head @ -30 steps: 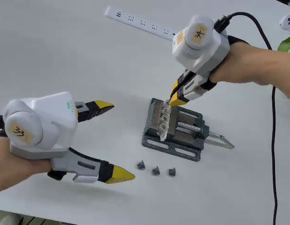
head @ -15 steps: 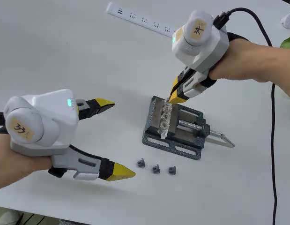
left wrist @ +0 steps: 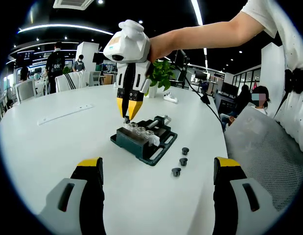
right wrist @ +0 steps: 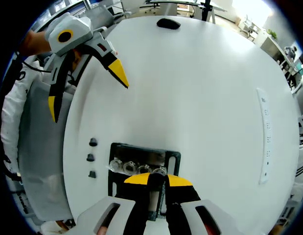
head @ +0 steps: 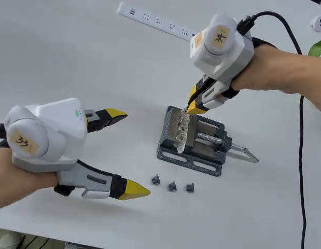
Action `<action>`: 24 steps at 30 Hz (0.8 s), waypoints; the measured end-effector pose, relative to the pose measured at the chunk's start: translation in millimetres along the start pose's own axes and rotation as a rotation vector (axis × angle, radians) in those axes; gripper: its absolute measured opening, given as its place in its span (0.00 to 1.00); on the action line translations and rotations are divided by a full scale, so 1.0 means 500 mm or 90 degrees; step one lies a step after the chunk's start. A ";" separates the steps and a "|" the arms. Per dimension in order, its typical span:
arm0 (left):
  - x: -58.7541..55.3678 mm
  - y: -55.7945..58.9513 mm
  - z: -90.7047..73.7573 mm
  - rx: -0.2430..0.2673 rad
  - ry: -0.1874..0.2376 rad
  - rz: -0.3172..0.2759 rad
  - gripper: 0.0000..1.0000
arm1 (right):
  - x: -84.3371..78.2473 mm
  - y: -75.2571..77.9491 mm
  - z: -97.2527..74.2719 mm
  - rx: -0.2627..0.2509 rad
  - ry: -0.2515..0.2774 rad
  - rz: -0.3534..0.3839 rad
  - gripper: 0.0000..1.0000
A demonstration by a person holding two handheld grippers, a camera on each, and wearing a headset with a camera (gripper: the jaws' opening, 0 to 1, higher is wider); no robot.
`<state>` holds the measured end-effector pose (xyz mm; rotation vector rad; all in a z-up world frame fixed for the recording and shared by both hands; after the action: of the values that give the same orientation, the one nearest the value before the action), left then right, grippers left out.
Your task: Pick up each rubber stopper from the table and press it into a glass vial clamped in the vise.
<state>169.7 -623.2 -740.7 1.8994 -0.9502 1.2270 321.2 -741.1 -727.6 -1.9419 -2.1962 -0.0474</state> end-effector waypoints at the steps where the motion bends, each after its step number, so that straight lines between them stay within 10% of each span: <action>1: 0.000 0.000 0.000 0.000 0.000 0.000 0.93 | 0.001 -0.003 0.000 -0.002 -0.001 -0.005 0.07; 24: 0.005 0.001 0.001 -0.002 0.009 -0.003 0.92 | 0.000 -0.001 -0.003 -0.015 -0.010 -0.007 0.07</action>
<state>170.3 -624.4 -738.5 1.8876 -0.9390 1.2341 320.7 -741.2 -725.8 -1.9491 -2.2260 -0.0606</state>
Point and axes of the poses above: the centre of the closed fingertips' face, and the gripper's own axes: z roughly forward along the fingers, y roughly to its right, x roughly out of its top, the point moved 6 cm from there along -z, roughly backward along the fingers, and after that the axes turned 3 degrees about x, right-handed, at the moved point
